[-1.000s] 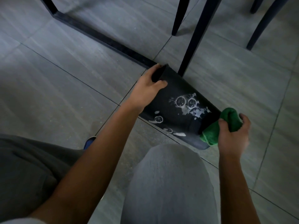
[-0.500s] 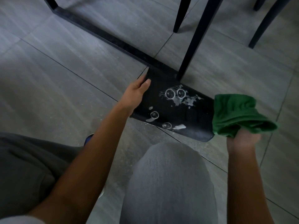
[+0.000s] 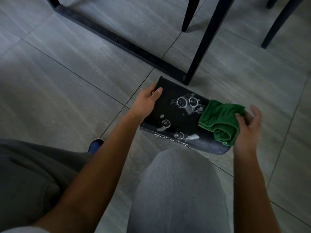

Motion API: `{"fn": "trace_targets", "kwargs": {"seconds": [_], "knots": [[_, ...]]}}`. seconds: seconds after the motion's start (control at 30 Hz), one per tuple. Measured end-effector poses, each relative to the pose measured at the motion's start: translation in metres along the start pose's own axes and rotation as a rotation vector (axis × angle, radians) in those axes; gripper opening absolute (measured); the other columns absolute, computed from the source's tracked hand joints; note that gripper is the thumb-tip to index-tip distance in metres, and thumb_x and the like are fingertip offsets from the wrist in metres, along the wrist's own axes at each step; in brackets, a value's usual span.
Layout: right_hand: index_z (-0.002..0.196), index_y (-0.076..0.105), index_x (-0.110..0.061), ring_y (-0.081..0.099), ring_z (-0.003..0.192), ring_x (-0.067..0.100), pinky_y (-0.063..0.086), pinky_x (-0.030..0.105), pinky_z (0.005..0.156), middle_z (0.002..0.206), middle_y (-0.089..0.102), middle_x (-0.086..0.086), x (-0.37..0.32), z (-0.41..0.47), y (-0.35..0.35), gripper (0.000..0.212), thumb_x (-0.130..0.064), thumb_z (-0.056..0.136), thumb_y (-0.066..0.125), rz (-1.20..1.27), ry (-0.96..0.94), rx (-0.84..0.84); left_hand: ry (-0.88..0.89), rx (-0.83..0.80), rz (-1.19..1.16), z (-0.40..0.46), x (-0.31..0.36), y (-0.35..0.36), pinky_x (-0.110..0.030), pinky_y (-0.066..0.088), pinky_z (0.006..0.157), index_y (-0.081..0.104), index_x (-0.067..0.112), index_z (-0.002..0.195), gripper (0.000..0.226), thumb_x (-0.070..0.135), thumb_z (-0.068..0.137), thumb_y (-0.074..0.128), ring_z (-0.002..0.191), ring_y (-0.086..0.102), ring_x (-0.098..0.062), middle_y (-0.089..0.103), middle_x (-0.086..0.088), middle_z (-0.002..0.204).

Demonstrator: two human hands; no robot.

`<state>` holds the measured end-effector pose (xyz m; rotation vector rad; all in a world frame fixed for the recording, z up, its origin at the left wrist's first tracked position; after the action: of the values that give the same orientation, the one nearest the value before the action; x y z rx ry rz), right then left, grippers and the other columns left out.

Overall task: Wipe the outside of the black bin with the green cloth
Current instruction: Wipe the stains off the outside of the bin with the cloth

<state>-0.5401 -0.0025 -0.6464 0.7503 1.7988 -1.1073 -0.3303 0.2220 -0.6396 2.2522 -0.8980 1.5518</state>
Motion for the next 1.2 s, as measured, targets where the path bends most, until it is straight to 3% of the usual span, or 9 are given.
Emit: {"fn": "trace_targets", "kwargs": {"seconds": [0.13, 0.3, 0.57, 0.67, 0.8, 0.93, 1.03, 1.13, 1.2], "knots": [[0.152, 0.043, -0.035, 0.057, 0.129, 0.015, 0.046, 0.036, 0.107, 0.149, 0.055, -0.005, -0.019, -0.008, -0.003, 0.053, -0.042, 0.101, 0.056, -0.209, -0.134, 0.094, 0.008, 0.0, 0.049, 0.002, -0.002, -0.001, -0.005, 0.05, 0.065, 0.05, 0.036, 0.123, 0.017, 0.033, 0.108, 0.042, 0.079, 0.072, 0.004, 0.07, 0.009, 0.102], [0.151, 0.045, -0.031, 0.032, 0.148, 0.039, 0.038, 0.061, 0.114, 0.166, 0.029, 0.009, 0.001, -0.022, 0.036, 0.06, -0.06, 0.099, 0.052, -0.8, -0.316, -0.115, 0.02, -0.006, 0.088, 0.002, 0.001, -0.001, -0.008, 0.051, 0.069, 0.053, 0.033, 0.128, 0.024, 0.038, 0.107, 0.043, 0.081, 0.072, 0.003, 0.071, 0.011, 0.101], [0.138, 0.064, -0.02, 0.051, 0.136, 0.037, 0.042, 0.043, 0.11, 0.156, 0.048, 0.011, 0.005, 0.003, 0.049, 0.044, -0.04, 0.099, 0.059, -0.653, -0.387, 0.079, 0.064, 0.0, 0.126, 0.001, 0.008, 0.007, -0.015, 0.055, 0.068, 0.053, 0.031, 0.12, 0.017, 0.038, 0.106, 0.045, 0.086, 0.07, -0.003, 0.069, 0.005, 0.102], [0.134, 0.067, -0.021, 0.056, 0.131, 0.036, 0.045, 0.042, 0.107, 0.15, 0.055, 0.01, -0.016, 0.002, 0.078, 0.049, -0.049, 0.097, 0.051, -0.634, -0.5, 0.024, 0.069, 0.003, 0.107, 0.001, 0.011, 0.014, -0.018, 0.056, 0.072, 0.057, 0.03, 0.115, 0.027, 0.047, 0.107, 0.036, 0.088, 0.071, -0.007, 0.07, 0.001, 0.102], [0.13, 0.07, -0.024, 0.057, 0.127, 0.032, 0.048, 0.041, 0.101, 0.149, 0.056, 0.006, -0.04, -0.036, 0.123, 0.039, -0.044, 0.099, 0.056, -0.642, -0.787, -0.06, 0.081, 0.024, -0.016, -0.002, 0.016, 0.022, -0.039, 0.055, 0.097, 0.069, 0.01, 0.118, 0.064, 0.056, 0.105, 0.026, 0.111, 0.07, -0.019, 0.073, -0.01, 0.114], [0.127, 0.072, -0.024, 0.054, 0.133, 0.034, 0.046, 0.046, 0.107, 0.15, 0.055, 0.008, -0.012, -0.063, 0.104, 0.029, -0.035, 0.101, 0.063, -0.616, -0.939, -0.074, 0.112, 0.021, -0.008, 0.005, 0.017, 0.019, -0.034, 0.058, 0.09, 0.071, 0.015, 0.106, 0.047, 0.047, 0.107, 0.036, 0.097, 0.073, -0.012, 0.075, -0.003, 0.101], [0.123, 0.074, -0.015, 0.054, 0.134, 0.033, 0.047, 0.047, 0.108, 0.149, 0.055, 0.013, 0.019, -0.045, 0.061, 0.028, -0.03, 0.102, 0.065, -0.601, -0.829, 0.018, 0.175, 0.007, 0.104, 0.014, 0.013, 0.017, -0.032, 0.057, 0.088, 0.064, 0.013, 0.122, 0.032, 0.032, 0.108, 0.042, 0.096, 0.07, -0.012, 0.072, -0.004, 0.108], [0.127, 0.07, -0.015, 0.05, 0.133, 0.035, 0.046, 0.046, 0.107, 0.151, 0.052, 0.009, 0.03, -0.011, 0.033, 0.033, -0.034, 0.101, 0.061, -0.681, -0.497, 0.137, 0.19, 0.039, 0.165, 0.016, 0.01, 0.012, -0.01, 0.05, 0.087, 0.058, 0.011, 0.134, 0.033, 0.026, 0.109, 0.042, 0.094, 0.061, 0.01, 0.064, 0.01, 0.114], [0.129, 0.07, -0.022, 0.051, 0.127, 0.035, 0.045, 0.046, 0.105, 0.15, 0.053, 0.004, 0.018, 0.007, 0.038, 0.035, -0.037, 0.099, 0.06, -0.687, -0.319, 0.231, 0.181, 0.041, 0.162, 0.017, 0.007, 0.015, -0.02, 0.049, 0.1, 0.058, 0.011, 0.137, 0.036, 0.028, 0.109, 0.042, 0.105, 0.062, 0.003, 0.065, 0.008, 0.12]]}}
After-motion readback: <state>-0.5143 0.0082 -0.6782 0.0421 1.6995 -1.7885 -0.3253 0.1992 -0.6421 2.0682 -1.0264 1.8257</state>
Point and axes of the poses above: each hand's wrist, its own z-axis towards the middle knuckle, its own y-axis out of the palm, x = y × z, the point moved 2 cm from there along z, towards the middle knuckle
